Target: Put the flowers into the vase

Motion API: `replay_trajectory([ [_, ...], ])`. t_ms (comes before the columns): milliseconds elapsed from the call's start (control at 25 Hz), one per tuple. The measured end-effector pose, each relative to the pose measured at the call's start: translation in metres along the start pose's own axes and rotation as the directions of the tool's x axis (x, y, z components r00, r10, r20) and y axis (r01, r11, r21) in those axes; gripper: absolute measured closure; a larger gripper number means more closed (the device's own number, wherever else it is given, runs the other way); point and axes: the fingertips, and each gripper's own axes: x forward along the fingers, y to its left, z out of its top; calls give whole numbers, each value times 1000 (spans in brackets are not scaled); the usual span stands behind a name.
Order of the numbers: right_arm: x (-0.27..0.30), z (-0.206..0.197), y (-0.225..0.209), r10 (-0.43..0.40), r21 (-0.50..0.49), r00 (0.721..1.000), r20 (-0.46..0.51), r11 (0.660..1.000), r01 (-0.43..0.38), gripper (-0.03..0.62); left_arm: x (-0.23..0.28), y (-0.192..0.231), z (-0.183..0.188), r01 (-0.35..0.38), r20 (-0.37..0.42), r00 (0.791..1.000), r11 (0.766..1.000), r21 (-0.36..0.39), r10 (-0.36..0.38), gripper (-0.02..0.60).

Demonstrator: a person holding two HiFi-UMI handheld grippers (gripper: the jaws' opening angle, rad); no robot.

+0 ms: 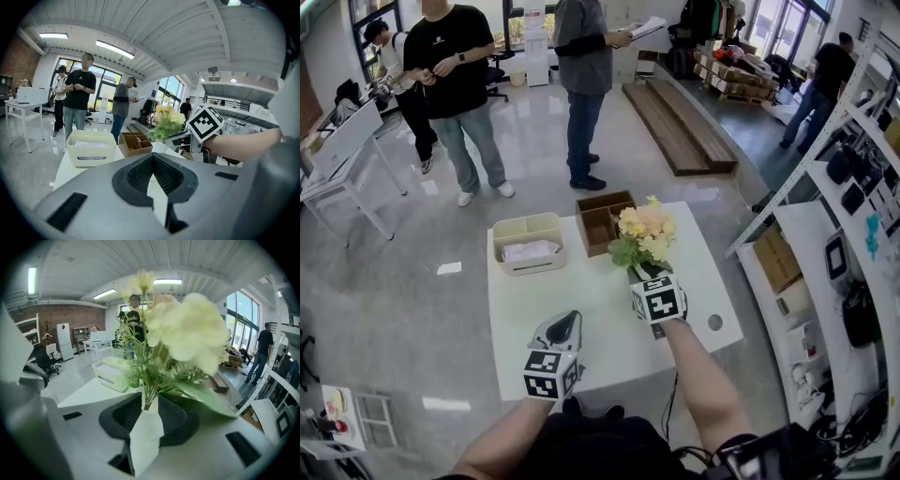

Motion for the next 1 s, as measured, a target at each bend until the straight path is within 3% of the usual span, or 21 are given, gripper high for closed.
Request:
replay_trajectory([
  [240,-16,-3,12,61,4,998,-20,998,-61,476,-2,-7,0,8,-1,1000,1000,8,-8,580],
  [480,-52,-12,27,99,83,992,76,991,-105,484,1,-17,2,29,9,1000,999,17,-29,580],
  [640,-94,-10,21,31,178,969,244,981,-76,546,4,-32,13,54,34,998,998,35,-56,580],
  [800,-144,-6,13,-109,250,900,423,968,0,588,6,-47,23,76,60,995,995,57,-80,580],
  [880,-155,-11,13,-146,274,880,452,962,19,589,8,-55,27,86,69,993,994,69,-91,580],
  [1000,-158,-21,16,-156,301,879,451,954,15,589,11,-63,29,96,73,992,992,78,-102,580],
])
